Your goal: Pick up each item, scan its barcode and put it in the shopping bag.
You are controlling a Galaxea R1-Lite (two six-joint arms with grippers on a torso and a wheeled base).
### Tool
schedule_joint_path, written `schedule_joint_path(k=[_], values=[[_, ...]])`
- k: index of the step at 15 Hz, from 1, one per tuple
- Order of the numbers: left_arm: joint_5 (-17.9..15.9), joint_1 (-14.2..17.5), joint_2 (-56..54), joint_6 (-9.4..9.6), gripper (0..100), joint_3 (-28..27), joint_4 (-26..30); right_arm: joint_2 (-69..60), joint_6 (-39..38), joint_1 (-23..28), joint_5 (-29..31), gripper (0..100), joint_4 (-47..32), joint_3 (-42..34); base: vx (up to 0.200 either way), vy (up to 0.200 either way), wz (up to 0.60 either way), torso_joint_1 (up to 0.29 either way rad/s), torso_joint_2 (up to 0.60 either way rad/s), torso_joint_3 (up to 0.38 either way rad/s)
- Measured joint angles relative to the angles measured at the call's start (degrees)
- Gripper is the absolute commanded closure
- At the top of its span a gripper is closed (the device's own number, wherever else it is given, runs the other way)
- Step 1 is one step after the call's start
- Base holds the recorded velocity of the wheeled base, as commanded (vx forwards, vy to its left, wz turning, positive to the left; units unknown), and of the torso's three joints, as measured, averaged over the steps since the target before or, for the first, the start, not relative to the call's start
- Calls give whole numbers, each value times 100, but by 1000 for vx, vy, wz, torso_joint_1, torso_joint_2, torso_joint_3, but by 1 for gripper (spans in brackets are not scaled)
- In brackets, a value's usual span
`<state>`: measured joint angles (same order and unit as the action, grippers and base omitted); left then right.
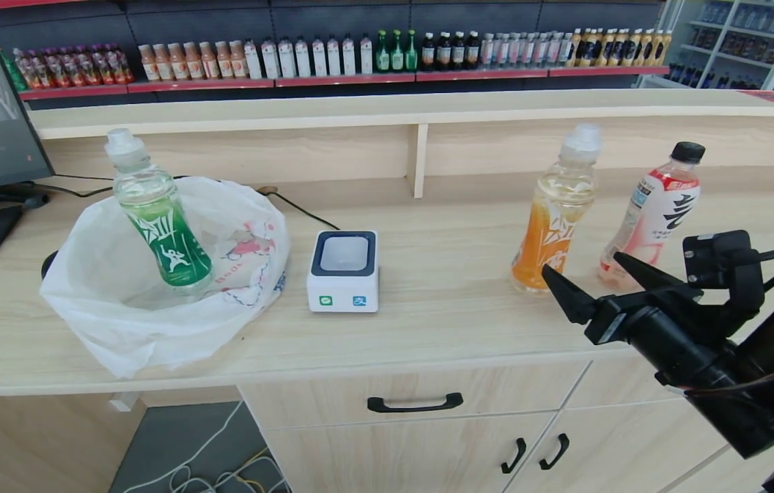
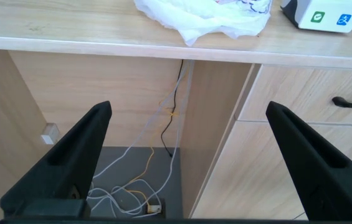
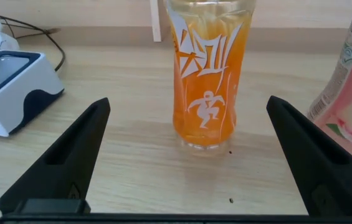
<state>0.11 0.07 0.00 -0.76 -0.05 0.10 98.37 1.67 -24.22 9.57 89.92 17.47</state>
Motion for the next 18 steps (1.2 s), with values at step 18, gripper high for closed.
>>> schedule_joint_path(k=[18], values=[[-4, 0, 0, 0, 0, -2, 0, 1431, 7, 184, 37, 0, 2, 1659, 0, 0, 0, 0, 0, 0]])
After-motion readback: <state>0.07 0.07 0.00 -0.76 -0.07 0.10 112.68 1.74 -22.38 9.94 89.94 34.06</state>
